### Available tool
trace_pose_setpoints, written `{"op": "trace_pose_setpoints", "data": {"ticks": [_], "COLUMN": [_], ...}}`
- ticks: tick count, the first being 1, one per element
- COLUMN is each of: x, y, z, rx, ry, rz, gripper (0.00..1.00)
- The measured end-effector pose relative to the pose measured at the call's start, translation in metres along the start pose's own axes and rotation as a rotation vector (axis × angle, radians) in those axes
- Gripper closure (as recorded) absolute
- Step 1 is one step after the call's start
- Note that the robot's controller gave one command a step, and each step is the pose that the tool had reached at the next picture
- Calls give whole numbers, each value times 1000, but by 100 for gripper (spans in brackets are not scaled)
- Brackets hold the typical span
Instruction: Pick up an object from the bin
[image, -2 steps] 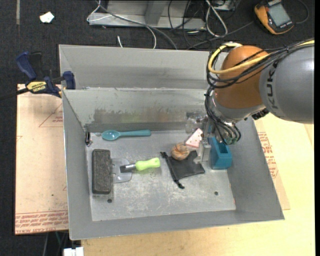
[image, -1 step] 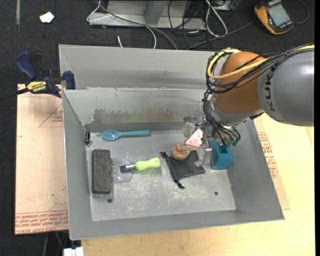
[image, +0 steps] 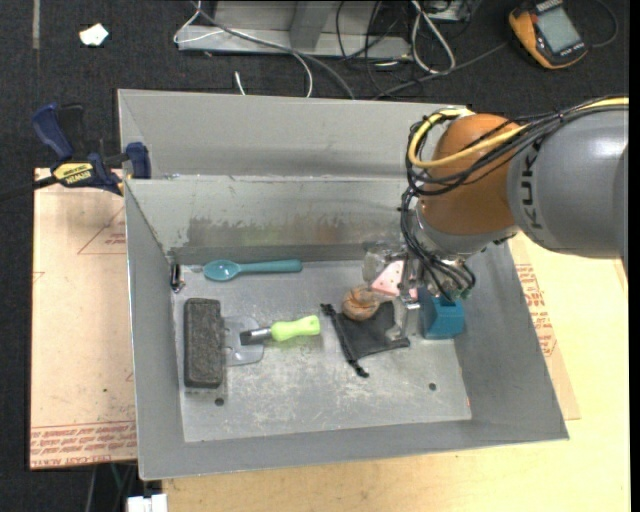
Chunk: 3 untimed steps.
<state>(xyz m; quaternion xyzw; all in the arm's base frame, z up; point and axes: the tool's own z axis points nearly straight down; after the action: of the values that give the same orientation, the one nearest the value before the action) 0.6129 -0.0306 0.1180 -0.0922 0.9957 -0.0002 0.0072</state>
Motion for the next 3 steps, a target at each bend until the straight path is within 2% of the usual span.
{"op": "trace_pose_setpoints", "data": {"ticks": [1,2,3], "x": [-8,-31,-26], "y": [-8,1,1], "z": [17,30,26], "rx": [2,2,3], "ry": [-5,-10,-6], "rz": [-182,-273,-357], "gripper": [0,0,0]}}
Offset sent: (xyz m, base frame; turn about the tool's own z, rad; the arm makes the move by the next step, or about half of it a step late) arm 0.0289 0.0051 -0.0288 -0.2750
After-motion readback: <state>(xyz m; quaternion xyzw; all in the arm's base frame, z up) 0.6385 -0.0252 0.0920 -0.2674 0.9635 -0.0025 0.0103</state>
